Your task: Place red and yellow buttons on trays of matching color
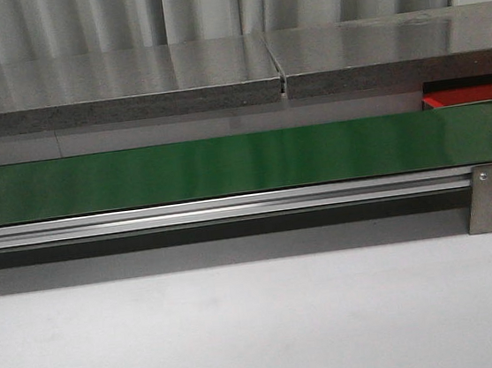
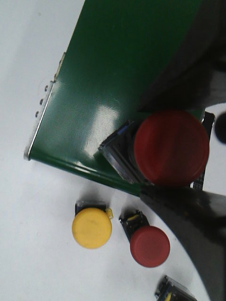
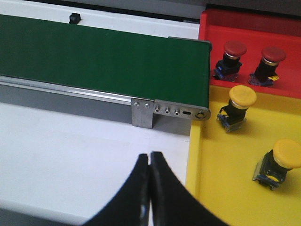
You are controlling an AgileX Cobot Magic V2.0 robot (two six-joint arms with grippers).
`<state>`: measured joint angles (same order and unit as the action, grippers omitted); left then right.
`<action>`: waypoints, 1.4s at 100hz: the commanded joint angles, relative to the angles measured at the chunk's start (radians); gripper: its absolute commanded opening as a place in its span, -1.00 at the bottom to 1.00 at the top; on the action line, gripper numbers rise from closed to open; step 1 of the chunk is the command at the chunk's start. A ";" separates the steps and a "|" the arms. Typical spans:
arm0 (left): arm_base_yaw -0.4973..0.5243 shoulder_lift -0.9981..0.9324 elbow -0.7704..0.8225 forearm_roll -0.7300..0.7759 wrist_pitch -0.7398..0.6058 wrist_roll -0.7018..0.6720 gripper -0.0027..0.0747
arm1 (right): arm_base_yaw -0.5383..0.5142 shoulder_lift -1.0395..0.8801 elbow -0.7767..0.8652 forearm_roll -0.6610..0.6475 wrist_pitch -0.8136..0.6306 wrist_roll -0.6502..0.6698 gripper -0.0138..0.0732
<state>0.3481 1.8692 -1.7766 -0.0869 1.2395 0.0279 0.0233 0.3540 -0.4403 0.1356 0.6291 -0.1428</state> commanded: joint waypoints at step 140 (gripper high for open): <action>0.238 -0.274 0.198 -0.073 -0.090 0.015 0.48 | 0.002 0.007 -0.025 -0.004 -0.066 -0.007 -0.84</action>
<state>0.5389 1.6464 -1.6183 -0.1404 1.2039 0.0671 0.0233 0.3540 -0.4403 0.1356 0.6298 -0.1428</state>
